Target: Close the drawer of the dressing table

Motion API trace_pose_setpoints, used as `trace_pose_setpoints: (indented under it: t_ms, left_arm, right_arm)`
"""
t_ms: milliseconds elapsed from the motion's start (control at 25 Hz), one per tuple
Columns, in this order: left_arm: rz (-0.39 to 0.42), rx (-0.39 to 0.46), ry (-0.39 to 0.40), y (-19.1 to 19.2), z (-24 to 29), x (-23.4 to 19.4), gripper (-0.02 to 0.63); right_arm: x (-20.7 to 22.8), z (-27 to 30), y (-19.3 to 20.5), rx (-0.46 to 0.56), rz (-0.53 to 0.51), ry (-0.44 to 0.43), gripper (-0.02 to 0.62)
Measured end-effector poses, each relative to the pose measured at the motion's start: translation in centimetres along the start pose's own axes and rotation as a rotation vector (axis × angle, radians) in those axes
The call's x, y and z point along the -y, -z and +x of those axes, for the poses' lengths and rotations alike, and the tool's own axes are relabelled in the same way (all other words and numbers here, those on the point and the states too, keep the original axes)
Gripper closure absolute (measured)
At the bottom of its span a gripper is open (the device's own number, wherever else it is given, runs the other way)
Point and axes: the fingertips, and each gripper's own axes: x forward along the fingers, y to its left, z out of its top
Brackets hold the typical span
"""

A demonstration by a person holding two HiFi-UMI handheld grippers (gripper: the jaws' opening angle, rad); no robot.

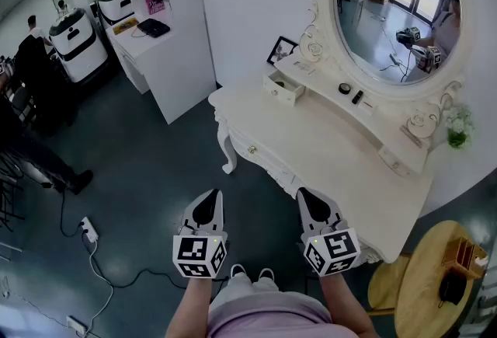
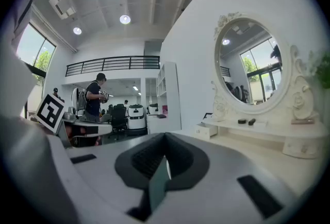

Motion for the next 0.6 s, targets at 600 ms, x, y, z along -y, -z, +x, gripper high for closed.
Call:
trace_pose_setpoints:
  t_ms: [600]
  left_arm:
    - [0.022,0.021,-0.016,0.0,-1.4,1.8,0.604]
  right_arm:
    - [0.3,-1.7,0.0,0.027,0.02,-0.01,0.592]
